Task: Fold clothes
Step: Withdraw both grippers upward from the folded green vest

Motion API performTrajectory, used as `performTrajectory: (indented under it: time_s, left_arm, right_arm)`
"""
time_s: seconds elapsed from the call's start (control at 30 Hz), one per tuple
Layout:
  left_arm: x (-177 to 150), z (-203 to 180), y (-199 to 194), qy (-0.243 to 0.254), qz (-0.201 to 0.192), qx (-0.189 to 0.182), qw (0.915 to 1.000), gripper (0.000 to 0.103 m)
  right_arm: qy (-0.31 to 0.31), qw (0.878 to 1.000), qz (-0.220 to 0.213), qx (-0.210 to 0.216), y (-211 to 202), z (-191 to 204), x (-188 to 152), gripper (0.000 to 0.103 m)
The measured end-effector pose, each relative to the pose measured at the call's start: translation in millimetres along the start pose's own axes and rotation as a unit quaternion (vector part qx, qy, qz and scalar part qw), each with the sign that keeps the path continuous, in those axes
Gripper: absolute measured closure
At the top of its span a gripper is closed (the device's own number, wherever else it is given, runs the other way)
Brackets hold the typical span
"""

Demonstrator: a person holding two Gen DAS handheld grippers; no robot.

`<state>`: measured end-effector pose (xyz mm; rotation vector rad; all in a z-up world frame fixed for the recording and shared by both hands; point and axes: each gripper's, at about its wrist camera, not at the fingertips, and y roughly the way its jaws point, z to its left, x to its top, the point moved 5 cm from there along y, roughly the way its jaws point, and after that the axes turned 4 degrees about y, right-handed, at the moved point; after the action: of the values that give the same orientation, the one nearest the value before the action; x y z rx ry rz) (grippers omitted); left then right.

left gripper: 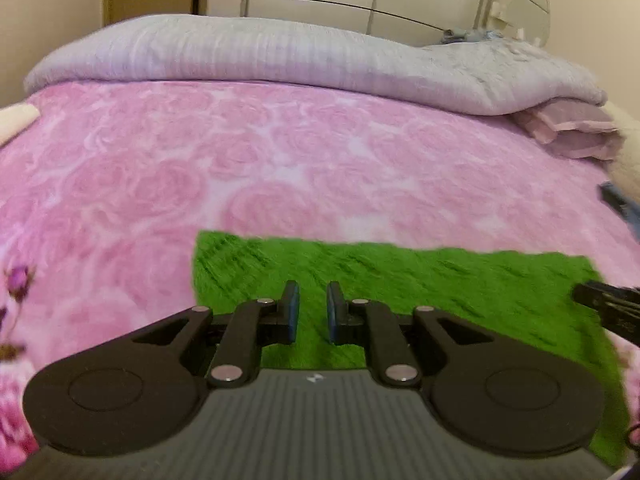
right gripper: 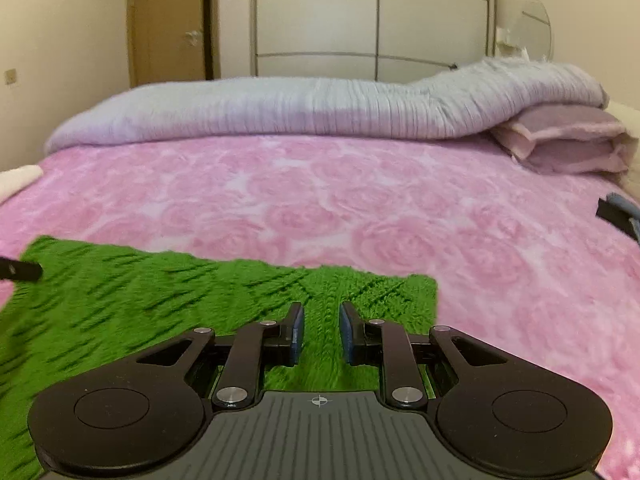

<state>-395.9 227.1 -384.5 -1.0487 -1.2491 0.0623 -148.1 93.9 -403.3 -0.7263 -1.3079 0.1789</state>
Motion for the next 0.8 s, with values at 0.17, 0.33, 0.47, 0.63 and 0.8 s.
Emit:
performTrajectory:
  time_s: [0.17, 0.33, 0.47, 0.63, 0.8]
  left_arm:
    - [-2.8, 13.5, 25.3, 0.015, 0.017, 0.022, 0.9995, 0.093]
    - [3.4, 20.9, 24.4, 0.011, -0.002, 0.049, 0.9987, 0.092]
    - [-2.9, 32.9, 41.8, -0.005, 0.014, 0.048, 0.9987, 0.093]
    - [-0.1, 23.3, 13.6, 0.021, 0.016, 0.061, 0.9978, 0.093]
    - [-11.1, 9.2, -28.7, 0.012, 0.007, 0.039, 0.9991, 0.092]
  right_arm:
    - [0.040, 0.999, 0.015, 0.008, 21.2, -26.1, -13.8, 0.082]
    - [0.061, 0.998, -0.026, 0.011, -5.8, -34.5, 4.8, 0.082]
    - [0.051, 0.998, 0.018, -0.009, 26.1, -48.8, -3.3, 0.082]
    - [0.048, 0.999, 0.017, -0.013, 4.4, -44.9, 1.5, 0.082]
    - [0.105, 0.994, -0.003, -0.006, -39.9, -44.2, 10.0, 0.081]
